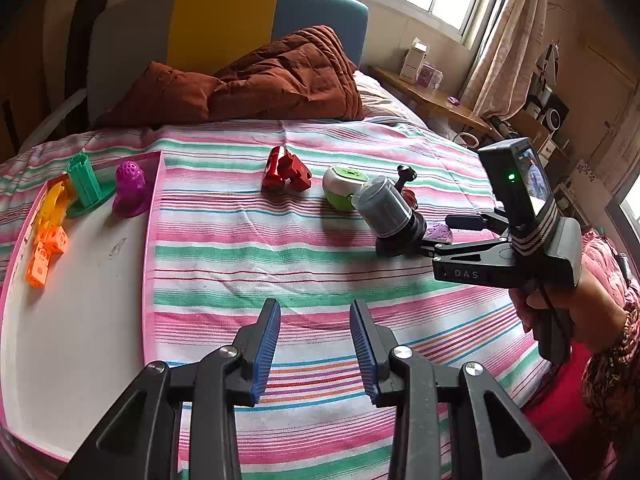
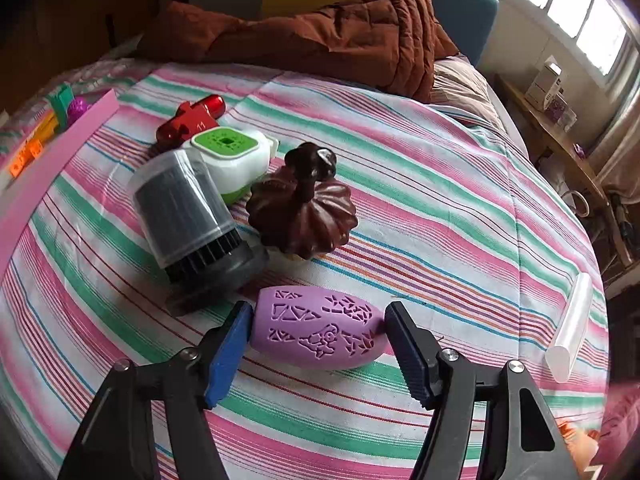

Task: Organize rigid objects
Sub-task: 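Grasp the black cylinder container with the left gripper while the right gripper nears the lavender egg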

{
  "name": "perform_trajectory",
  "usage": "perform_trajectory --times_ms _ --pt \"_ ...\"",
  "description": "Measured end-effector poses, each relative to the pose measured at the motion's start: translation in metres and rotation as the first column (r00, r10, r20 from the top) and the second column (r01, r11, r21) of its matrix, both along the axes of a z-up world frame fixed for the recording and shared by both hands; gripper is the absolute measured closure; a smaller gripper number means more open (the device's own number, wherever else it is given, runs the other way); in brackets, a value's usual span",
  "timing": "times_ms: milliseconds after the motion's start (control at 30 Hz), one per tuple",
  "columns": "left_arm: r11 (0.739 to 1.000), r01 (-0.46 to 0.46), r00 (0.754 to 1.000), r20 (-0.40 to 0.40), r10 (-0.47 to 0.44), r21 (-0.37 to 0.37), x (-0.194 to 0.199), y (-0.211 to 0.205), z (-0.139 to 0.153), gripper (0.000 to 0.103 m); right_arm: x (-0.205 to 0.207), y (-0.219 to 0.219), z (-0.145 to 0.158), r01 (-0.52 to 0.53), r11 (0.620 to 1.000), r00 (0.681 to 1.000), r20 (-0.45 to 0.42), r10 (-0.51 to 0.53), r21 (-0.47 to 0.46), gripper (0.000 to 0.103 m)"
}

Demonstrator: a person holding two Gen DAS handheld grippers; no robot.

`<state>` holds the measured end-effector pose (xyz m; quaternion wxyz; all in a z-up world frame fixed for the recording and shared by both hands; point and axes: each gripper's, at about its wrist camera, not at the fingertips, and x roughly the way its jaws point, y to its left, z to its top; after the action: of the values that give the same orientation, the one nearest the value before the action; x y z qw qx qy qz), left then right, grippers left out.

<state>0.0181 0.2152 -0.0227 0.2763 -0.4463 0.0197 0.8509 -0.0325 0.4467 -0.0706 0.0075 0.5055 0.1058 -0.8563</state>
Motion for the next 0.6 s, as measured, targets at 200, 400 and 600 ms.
perform_trajectory --times_ms 200,400,600 --pt "1.0 0.012 1.0 -0.011 -0.012 0.0 0.001 0.003 0.001 0.067 0.021 0.015 0.004 0.142 0.989 0.988 0.055 -0.143 0.03 0.035" --pt "1.0 0.004 1.0 -0.001 -0.004 0.0 -0.006 0.007 -0.003 0.067 0.055 0.046 0.012 0.277 0.933 0.961 0.047 -0.274 -0.23 0.034" --pt "1.0 -0.018 1.0 0.022 0.018 0.005 -0.024 0.018 -0.005 0.067 0.063 0.084 0.019 0.374 0.82 0.914 0.024 -0.404 -0.433 0.031"
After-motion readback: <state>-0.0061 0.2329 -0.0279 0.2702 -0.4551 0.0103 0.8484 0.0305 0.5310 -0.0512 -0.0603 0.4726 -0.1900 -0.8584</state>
